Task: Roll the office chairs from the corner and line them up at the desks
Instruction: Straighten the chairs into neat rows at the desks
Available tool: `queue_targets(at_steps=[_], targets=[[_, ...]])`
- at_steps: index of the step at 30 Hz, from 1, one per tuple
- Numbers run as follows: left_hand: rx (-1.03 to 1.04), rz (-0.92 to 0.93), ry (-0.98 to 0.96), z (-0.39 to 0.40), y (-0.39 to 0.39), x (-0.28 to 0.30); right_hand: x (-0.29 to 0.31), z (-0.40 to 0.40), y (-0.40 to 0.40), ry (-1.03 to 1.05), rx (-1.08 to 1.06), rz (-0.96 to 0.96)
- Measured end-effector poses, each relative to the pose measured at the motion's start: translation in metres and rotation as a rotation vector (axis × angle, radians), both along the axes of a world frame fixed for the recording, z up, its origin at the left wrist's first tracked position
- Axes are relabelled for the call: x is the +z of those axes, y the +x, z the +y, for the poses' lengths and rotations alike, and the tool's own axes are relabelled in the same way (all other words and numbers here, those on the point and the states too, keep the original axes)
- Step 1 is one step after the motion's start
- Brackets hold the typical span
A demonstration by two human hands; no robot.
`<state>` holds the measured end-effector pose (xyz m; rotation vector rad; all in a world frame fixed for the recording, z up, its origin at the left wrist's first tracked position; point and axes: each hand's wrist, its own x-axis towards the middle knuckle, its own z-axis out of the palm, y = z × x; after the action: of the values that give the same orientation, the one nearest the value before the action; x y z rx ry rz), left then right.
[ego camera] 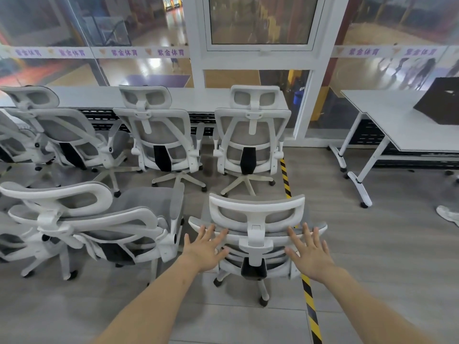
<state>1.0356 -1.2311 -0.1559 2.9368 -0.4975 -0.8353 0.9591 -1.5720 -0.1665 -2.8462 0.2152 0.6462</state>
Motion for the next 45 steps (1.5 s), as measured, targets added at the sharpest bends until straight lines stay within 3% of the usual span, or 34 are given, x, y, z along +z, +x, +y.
queue_targets(at_steps=[28, 45], targets=[[0.055, -0.027, 0.011, -0.031, 0.011, 0.001, 0.017, -0.025, 0.058, -0.101, 0.083, 0.103], [-0.002, 0.017, -0.036, 0.016, 0.041, -0.001, 0.007, 0.025, 0.037, 0.053, -0.012, 0.030]])
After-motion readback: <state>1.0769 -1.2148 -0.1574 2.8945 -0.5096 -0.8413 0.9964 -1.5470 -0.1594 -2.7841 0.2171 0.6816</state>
